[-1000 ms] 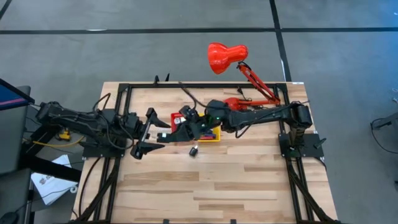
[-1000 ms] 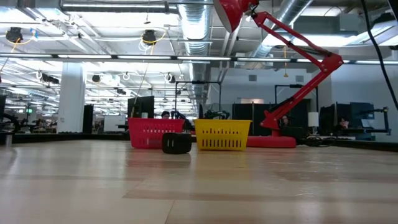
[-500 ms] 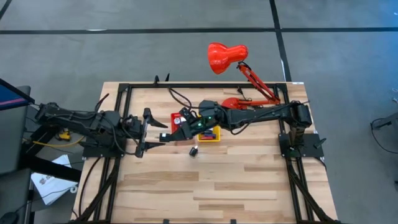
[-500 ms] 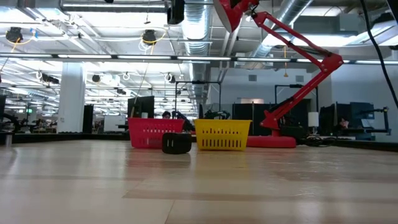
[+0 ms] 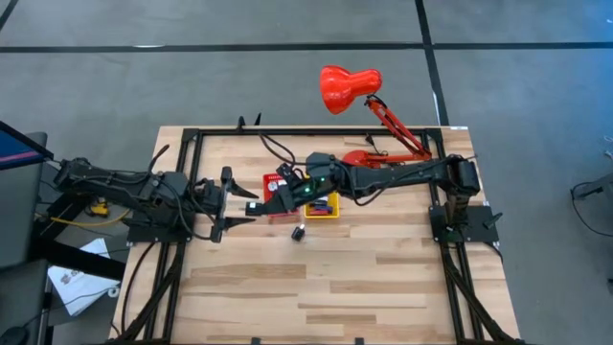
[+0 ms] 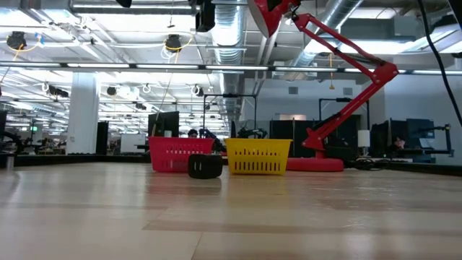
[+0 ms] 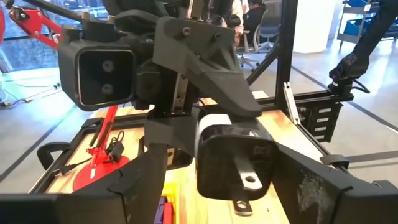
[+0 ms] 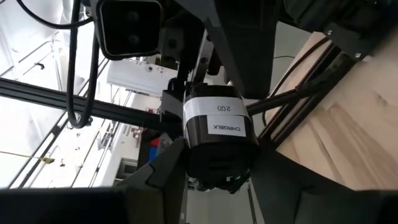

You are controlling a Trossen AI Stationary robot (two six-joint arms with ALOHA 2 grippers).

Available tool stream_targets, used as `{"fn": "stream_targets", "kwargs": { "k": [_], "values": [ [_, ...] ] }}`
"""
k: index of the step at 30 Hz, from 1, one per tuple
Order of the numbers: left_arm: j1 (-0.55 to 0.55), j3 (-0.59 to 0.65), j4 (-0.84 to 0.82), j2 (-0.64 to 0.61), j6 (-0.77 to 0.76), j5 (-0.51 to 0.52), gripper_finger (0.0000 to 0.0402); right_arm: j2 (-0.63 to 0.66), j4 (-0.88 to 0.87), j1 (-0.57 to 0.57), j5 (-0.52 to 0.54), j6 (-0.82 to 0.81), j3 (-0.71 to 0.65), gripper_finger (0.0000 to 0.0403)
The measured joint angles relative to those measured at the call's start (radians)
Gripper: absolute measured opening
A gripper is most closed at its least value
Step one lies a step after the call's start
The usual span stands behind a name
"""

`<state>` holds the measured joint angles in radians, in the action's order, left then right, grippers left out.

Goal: Pick & Place Office items
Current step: Put the bottom black charger adapter into the red basket

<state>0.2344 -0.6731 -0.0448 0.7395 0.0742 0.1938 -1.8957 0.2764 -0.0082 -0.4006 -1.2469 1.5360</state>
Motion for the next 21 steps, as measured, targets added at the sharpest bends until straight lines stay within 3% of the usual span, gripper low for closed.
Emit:
{"fn": "stream_targets", "kwargs": {
  "k": [8,14,21],
  "values": [
    [0.0,0.0,0.001,0.0,0.0,0.0,0.0204,0.0,0.001,-0.013,-0.017,0.0,0.0,0.0149],
    [0.0,0.0,0.001,0.0,0.001,0.001,0.014,0.0,0.001,-0.014,-0.019,0.004,0.0,0.0172],
    [0.0,0.0,0.001,0.0,0.0,0.0,0.015,0.0,0.001,-0.014,-0.02,0.014,0.0,0.0188]
  ]
}}
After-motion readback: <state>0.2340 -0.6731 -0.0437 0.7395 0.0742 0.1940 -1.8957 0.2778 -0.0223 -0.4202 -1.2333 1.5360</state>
